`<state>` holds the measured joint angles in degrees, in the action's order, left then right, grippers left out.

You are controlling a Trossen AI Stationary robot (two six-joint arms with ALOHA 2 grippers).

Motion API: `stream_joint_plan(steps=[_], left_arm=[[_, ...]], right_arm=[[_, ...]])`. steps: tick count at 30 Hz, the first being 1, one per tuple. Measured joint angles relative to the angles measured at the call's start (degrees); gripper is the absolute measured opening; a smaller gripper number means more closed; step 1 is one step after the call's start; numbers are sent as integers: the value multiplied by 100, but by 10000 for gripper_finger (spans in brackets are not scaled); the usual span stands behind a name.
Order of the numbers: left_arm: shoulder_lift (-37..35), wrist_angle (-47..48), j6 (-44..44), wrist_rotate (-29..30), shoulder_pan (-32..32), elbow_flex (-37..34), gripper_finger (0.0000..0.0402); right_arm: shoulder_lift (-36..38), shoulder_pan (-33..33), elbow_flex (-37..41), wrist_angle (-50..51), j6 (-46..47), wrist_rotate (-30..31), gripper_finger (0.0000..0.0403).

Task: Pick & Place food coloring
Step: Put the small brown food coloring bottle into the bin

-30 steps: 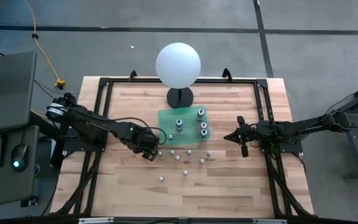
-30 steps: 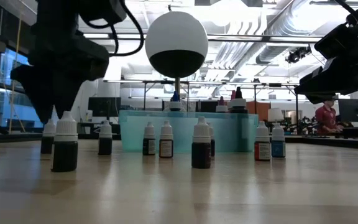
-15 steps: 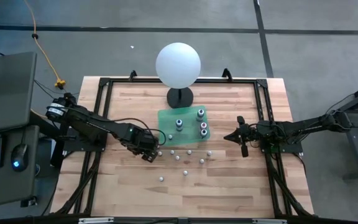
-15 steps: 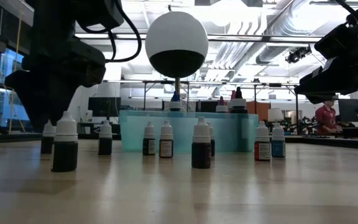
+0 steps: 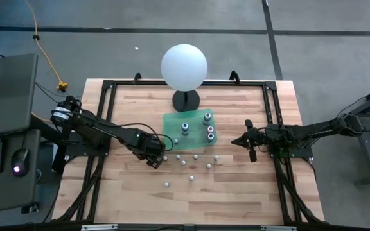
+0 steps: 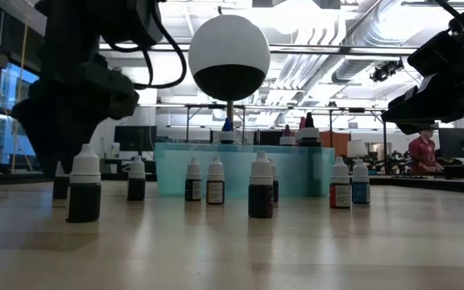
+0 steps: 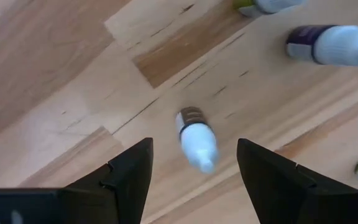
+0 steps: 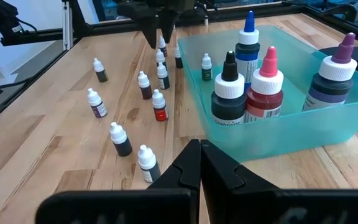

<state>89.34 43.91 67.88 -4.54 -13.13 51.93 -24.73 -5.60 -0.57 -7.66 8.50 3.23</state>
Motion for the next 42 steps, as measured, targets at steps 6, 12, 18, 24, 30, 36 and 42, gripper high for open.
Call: stream_joint_plan(steps=[6,12,18,24,30,36,42], left_arm=[[179,-133,-378,54,0,5,230],[177,-178,-466,101,0,5,224],[177,-220,-509,98,0,5,172],[177,-198,-514,57,0,5,128],[175,-189,-576,35,0,5,104],[169,-180,-617,-13,0,5,79],[169,-185,-663,-144,0,8,70]], right_arm=[[2,1,1,-31,-1,1,0],[0,1,-1,-7,-1,1,0],[0,1,-1,-9,0,0,0],[0,1,0,-11,0,1,0],[0,0,0,-11,0,1,1],[0,0,-1,-11,-1,1,1],[0,-1,0,-13,-1,0,0]])
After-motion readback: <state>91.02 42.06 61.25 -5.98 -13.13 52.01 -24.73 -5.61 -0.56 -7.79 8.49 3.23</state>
